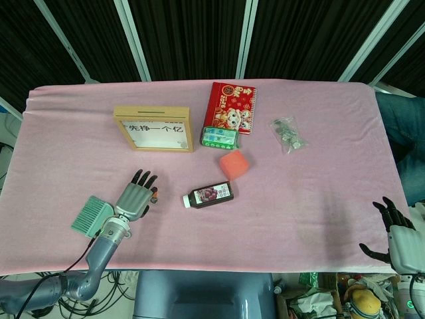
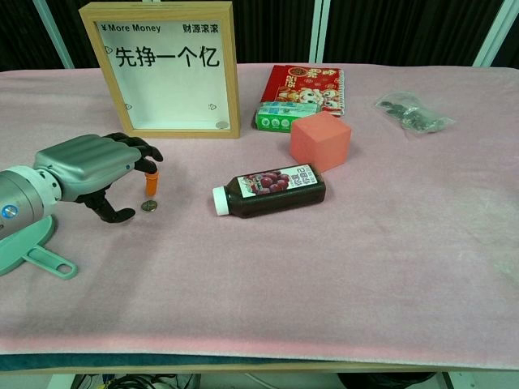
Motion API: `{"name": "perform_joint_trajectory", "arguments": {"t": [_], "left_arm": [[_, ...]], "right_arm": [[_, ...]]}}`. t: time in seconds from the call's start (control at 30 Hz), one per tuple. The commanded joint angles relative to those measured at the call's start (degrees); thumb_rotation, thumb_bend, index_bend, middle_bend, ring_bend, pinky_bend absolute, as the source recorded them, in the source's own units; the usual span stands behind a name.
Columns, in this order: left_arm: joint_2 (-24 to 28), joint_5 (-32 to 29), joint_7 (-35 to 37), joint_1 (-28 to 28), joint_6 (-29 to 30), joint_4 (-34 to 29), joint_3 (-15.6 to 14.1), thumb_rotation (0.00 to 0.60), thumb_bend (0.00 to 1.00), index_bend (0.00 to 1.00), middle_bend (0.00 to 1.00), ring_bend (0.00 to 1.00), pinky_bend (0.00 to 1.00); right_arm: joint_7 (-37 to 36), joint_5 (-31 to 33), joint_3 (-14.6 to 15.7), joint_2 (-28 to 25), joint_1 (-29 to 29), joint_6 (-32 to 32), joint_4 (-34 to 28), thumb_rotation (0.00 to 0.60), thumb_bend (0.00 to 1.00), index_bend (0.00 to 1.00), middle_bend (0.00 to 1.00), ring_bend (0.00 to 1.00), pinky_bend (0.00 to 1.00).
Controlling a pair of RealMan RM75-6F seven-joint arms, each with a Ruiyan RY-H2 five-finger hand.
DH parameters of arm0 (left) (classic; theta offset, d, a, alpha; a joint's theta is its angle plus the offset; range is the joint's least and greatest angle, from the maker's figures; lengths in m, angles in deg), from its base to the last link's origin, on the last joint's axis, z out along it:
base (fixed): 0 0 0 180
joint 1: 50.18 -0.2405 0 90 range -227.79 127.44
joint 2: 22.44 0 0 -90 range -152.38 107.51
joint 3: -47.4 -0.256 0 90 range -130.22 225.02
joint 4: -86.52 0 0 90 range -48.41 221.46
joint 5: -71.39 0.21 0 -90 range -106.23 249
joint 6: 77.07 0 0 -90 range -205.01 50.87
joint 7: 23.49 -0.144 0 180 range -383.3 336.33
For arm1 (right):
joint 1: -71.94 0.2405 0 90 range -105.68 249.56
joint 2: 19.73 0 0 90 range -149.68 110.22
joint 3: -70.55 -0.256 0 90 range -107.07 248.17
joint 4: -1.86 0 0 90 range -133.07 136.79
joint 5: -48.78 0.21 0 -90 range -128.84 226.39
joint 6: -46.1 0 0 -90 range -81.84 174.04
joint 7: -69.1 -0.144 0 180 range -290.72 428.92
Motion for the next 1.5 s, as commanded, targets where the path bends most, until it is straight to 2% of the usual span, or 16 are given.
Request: {"name": "perform_joint_trajectory", "arguments": {"t": [0.03,1.5], "left_arm": [[0.0,-0.1,0.0,0.0,0.0,0.0,0.0,0.600,0.35,0.43,0.10,0.00,0.00],[-0.4,1.4,1.9,-0.1,-0.4,0.8,-0.3,0.600,0.35,0.41,0.09,0.00,0.00]], "right_arm": [[0.0,0.0,0.0,0.0,0.0,0.0,0.0,0.600,0.07,0.14,0.02,0.13,0.20],[-0.4,-0.1,0.1,-0.3,-0.3,0.2,0.1,0.600,0.07,0.14,0.02,0.13,0.20]]}}
